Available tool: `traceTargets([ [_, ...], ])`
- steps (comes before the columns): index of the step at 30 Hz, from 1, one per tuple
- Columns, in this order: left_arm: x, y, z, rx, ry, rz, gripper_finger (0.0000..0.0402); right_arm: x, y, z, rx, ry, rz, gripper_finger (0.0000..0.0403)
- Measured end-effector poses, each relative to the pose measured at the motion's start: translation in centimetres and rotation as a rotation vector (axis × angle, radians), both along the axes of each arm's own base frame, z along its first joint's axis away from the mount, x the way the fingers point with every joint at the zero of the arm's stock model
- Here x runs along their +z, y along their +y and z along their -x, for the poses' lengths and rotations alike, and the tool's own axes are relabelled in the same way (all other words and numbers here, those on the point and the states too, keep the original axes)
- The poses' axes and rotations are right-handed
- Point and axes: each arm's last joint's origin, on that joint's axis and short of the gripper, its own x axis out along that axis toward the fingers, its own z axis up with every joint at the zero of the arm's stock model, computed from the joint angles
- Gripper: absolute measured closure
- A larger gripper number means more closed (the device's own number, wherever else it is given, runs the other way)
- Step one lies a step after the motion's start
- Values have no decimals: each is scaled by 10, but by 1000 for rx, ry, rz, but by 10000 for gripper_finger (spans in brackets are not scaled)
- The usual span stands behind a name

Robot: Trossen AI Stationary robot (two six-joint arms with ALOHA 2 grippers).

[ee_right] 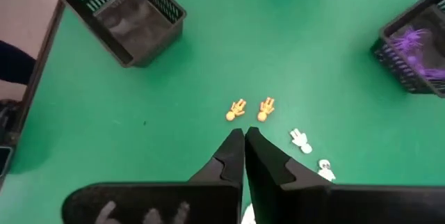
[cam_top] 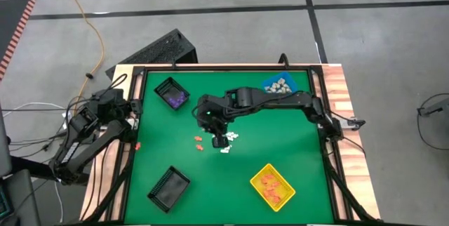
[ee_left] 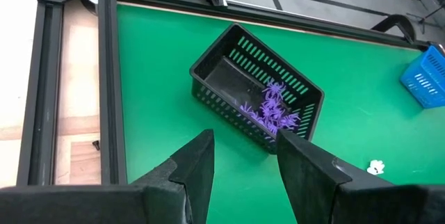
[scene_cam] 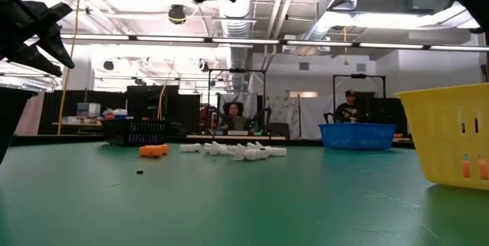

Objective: Sort Halloween decoration
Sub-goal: Put the orange skeleton toy into the yellow basket

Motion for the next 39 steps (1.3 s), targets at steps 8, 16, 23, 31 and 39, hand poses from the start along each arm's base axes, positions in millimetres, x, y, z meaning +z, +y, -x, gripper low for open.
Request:
traceTargets([
  [8,0,0,0,-13,-2,3,258,-29,2,-47,33,-191,49,341],
  [16,0,-6,-8,-375,-35,48,281,-30,3,-63,24,-324,40,326],
  [23,12,-3,-15,-489,-23,144,393,34,0,-14,18,-357,23,327],
  [31,31,12,-33,-582,28,291,401,88,-5,44,-47,-380,57,333],
  [39,61,18,-53,-698,257,445,401,116,-13,91,-61,-351,97,333],
])
